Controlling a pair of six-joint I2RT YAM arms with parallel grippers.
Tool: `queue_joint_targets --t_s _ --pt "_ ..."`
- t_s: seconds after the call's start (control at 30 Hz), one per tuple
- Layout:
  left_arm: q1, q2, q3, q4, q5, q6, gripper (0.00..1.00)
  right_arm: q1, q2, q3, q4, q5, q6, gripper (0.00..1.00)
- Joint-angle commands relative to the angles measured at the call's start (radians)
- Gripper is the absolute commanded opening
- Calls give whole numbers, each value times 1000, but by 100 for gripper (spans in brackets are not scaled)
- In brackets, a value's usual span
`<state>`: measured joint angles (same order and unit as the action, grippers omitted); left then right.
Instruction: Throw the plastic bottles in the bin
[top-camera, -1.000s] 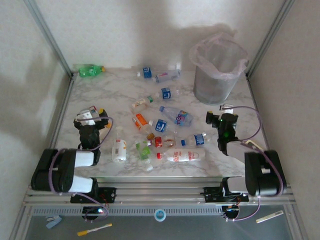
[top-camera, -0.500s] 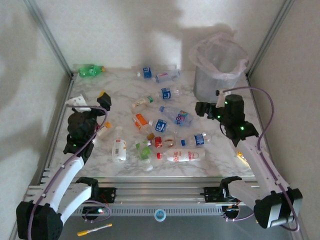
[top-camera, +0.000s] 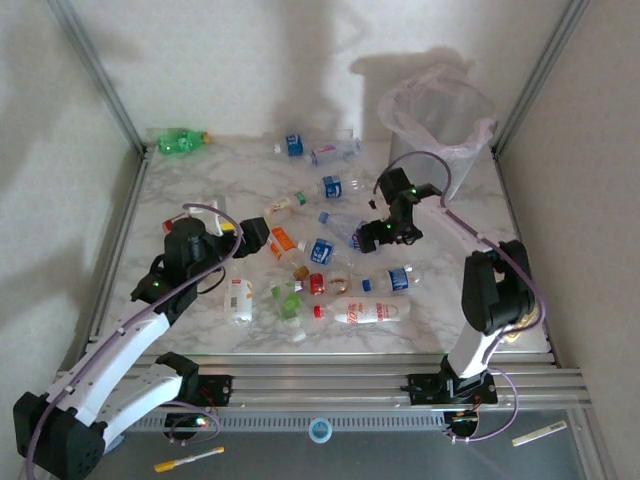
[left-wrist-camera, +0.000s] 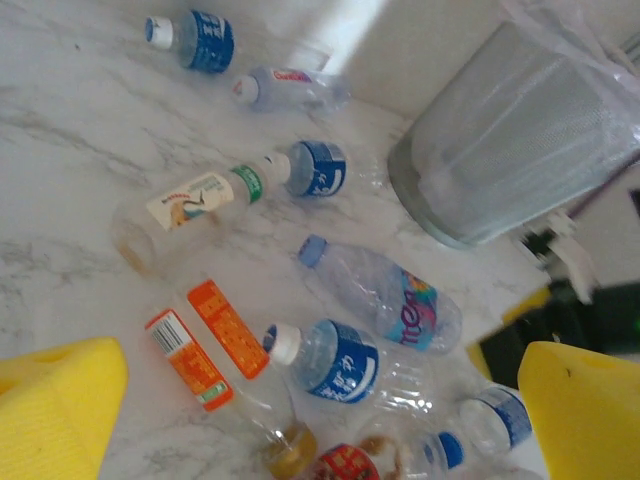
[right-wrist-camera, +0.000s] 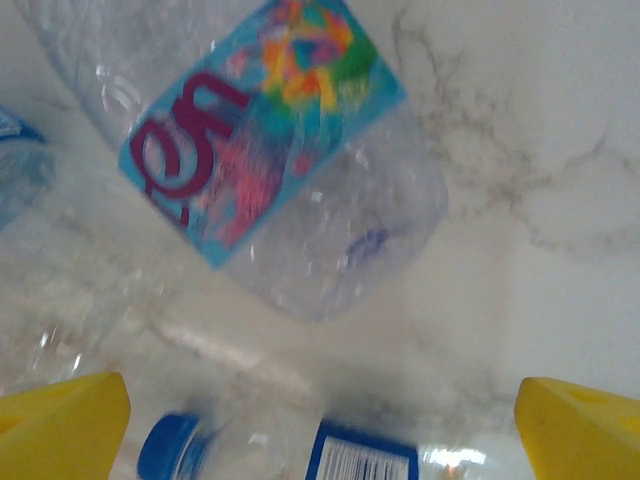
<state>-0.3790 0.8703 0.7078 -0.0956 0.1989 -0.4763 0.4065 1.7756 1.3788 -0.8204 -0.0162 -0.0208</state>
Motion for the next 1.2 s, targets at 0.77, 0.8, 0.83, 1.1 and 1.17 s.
queue_joint_targets --t_s 0.77,0.8,0.83,1.1,1.17 --pt "-28 -44 65 -133 -62 -31 100 -14 453 453 -92 -152 -213 98" --pt "-28 -44 68 -134 -65 -28 99 -14 454 453 -88 -163 -213 96" --pt "-28 -44 70 -134 -68 -28 99 -14 455 452 -87 -172 -212 94" --pt "-28 -38 84 -136 -81 -20 99 -14 435 414 -64 -223 -204 72" --pt "-28 -38 85 -139 -84 -16 99 -13 413 387 -50 -222 -193 67"
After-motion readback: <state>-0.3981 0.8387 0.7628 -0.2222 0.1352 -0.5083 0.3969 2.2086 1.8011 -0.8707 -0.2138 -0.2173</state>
